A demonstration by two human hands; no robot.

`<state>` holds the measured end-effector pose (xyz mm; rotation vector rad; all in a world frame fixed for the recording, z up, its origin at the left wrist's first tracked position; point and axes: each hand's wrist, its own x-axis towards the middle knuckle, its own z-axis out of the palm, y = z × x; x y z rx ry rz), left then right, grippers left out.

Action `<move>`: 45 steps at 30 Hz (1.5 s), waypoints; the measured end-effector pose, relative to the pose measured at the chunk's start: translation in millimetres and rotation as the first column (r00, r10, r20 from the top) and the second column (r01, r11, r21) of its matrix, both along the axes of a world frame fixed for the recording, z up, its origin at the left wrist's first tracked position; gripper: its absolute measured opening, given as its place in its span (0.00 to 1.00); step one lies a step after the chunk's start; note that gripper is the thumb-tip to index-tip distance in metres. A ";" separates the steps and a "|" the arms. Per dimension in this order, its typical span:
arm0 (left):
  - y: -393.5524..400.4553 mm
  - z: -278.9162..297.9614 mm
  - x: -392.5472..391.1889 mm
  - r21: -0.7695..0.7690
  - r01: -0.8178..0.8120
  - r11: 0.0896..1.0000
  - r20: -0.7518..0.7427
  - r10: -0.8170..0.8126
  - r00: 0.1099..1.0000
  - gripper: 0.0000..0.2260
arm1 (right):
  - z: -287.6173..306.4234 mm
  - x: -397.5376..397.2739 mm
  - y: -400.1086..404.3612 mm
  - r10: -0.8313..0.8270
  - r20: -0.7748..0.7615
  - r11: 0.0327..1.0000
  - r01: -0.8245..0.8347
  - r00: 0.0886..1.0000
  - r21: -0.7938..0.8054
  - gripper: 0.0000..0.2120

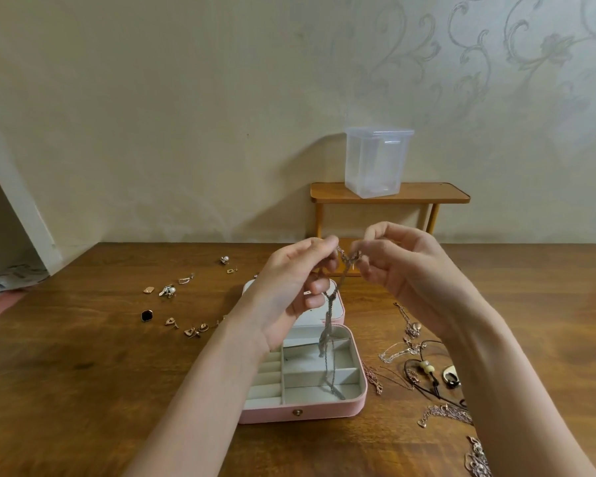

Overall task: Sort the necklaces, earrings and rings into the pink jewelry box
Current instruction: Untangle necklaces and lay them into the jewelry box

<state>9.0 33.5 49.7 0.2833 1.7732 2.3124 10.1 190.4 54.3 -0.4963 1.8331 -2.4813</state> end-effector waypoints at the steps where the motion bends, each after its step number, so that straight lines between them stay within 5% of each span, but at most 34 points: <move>1: 0.5 -0.4 0.4 -0.037 -0.011 0.999 -0.031 0.010 0.999 0.07 | -0.4 -0.6 -0.4 0.002 0.011 1.000 -0.002 1.000 -0.010 0.05; 10: 1.4 2.6 3.2 -0.064 -0.151 0.986 -0.180 0.138 0.974 0.05 | 0.5 -1.0 4.8 -0.011 -0.016 0.999 0.010 1.000 -0.038 0.06; 16: 3.0 5.0 5.5 0.002 -0.216 0.976 -0.188 0.212 0.959 0.06 | 2.2 4.3 -0.3 -0.124 -0.176 0.943 0.171 0.976 0.284 0.04; 23: 0.9 6.1 7.6 -0.039 -0.228 0.973 -0.232 0.213 0.949 0.12 | 7.4 5.9 -5.0 -0.154 -0.328 0.855 0.292 0.932 0.429 0.03; 28: 1.0 5.0 5.9 -0.194 -0.270 0.943 -0.401 0.175 0.899 0.11 | 6.5 4.1 -6.0 -0.182 -0.402 0.758 0.389 0.897 0.524 0.03; 31: 2.6 2.5 5.1 -0.302 -0.363 0.882 -0.551 0.149 0.821 0.14 | 6.0 3.4 -5.2 -0.187 -0.376 0.764 0.375 0.908 0.525 0.04; 36: 7.1 -7.2 4.9 -0.421 -0.698 0.579 -0.860 -0.011 0.509 0.15 | 7.0 3.9 1.3 -0.201 -0.321 0.810 0.341 0.925 0.477 0.07; 41: 2.2 2.8 3.7 -0.271 -0.345 0.898 -0.534 0.158 0.830 0.11 | 6.3 4.2 8.9 -0.142 -0.306 0.838 0.279 0.941 0.469 0.08; 45: -1.8 7.0 4.4 -0.189 -0.237 0.953 -0.395 0.148 0.907 0.10 | 8.3 6.9 8.1 -0.107 -0.284 0.865 0.230 0.953 0.446 0.05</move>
